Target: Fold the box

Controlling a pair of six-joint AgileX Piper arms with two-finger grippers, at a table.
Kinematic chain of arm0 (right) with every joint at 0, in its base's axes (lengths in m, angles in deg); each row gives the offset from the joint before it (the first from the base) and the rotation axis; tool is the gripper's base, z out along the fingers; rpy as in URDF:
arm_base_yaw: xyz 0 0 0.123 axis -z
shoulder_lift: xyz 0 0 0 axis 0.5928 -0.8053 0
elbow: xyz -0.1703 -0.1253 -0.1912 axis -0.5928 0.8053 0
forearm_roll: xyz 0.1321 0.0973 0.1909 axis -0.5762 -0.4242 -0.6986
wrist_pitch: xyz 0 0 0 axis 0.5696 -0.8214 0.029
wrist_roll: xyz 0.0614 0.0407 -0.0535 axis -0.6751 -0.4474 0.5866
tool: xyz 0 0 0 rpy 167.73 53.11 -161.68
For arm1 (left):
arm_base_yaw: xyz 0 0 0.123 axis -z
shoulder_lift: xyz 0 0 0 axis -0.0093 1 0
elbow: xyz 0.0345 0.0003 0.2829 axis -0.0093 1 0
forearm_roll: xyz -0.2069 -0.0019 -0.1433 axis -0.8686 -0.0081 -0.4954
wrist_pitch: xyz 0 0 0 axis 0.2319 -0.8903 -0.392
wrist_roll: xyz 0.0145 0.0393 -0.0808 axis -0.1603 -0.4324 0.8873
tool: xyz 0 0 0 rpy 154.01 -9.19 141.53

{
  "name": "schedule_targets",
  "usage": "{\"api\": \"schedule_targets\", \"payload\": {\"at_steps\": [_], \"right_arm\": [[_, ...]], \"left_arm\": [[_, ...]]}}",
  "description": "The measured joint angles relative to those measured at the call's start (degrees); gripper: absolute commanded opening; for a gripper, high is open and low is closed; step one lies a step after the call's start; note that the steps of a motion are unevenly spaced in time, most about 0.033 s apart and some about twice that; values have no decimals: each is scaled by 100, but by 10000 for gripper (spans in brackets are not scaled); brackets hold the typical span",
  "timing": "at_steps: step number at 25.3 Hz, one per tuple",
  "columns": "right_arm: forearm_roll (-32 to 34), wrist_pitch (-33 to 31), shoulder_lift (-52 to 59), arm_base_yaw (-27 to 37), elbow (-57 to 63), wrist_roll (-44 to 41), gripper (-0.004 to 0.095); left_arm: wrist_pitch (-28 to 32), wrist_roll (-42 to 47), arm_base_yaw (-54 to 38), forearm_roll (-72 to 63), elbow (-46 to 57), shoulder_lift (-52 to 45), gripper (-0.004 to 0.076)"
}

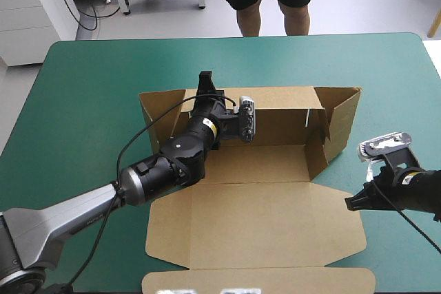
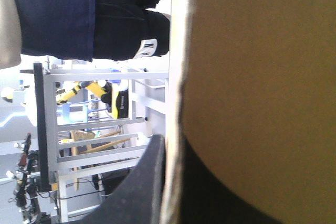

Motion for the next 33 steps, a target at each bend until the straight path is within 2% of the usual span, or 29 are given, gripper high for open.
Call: {"api": "schedule_targets", "payload": {"at_steps": [2, 6, 13, 23, 27, 28, 29, 30, 33], "right_arm": [[0, -6, 0, 0, 0, -14, -16], [0, -6, 0, 0, 0, -14, -16], [12, -6, 0, 0, 0, -14, -16], [17, -6, 0, 0, 0, 5, -2], [17, 26, 0, 0, 0, 5, 158], [17, 32, 0, 0, 0, -38, 284], [17, 39, 0, 0, 0, -217, 350], [17, 39, 0, 0, 0, -299, 472], [2, 7, 0, 0, 0, -506, 661]], "left_arm": [[-121, 832, 115, 843, 360, 0, -8], [-405, 1631, 317, 1815, 802, 0, -8], [-528, 2122, 393, 2305, 1097, 0, -8], [-508, 2247, 393, 2384, 1126, 0, -8], [-486, 2264, 393, 2384, 1126, 0, -8], [-481, 2264, 393, 2384, 1126, 0, -8], [-481, 2264, 393, 2384, 1126, 0, -8], [-481, 2264, 393, 2384, 1126, 0, -8], [-481, 2264, 393, 2384, 1126, 0, -8]]}}
